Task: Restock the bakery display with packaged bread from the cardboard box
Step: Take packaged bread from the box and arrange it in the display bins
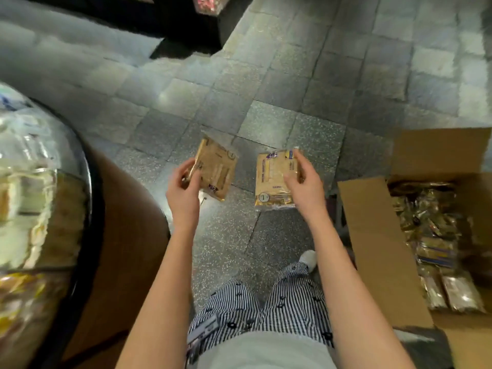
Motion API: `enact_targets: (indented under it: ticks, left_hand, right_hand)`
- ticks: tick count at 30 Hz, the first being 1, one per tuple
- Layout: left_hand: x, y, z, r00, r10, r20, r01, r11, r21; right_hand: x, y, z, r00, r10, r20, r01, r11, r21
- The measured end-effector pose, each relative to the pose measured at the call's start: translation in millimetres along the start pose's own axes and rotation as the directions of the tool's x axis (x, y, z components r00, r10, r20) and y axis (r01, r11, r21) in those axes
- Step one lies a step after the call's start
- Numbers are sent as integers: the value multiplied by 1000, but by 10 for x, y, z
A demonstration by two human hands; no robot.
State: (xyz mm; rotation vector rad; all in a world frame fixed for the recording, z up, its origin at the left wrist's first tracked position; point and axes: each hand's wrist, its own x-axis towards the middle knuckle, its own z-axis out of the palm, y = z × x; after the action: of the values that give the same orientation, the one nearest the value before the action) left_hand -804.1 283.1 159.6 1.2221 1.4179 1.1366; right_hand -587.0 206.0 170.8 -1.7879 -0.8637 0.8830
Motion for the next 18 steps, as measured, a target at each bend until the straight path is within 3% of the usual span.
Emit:
enact_targets:
  ticks: [4, 8, 14, 18]
  left_hand:
    - [-238, -145, -937, 963, -30, -269, 19, 999, -43]
    - [-590, -298, -1767, 871, -66, -488, 38, 997, -68]
    - [-1180, -406, -2780, 661, -127, -739, 56, 991, -121]
    - [-1669, -552, -3353, 479, -171, -861, 57, 985, -163]
  right_hand:
    - [-222, -318, 697, 970, -92, 224, 105, 993, -47]
    - [-530, -520, 1387, 880, -159, 449, 221, 971, -90]
    - [-1114, -806, 2409, 684, -211, 698, 335, 941, -44]
    - [-1616, -896, 3065, 503, -225, 835, 412, 911, -2]
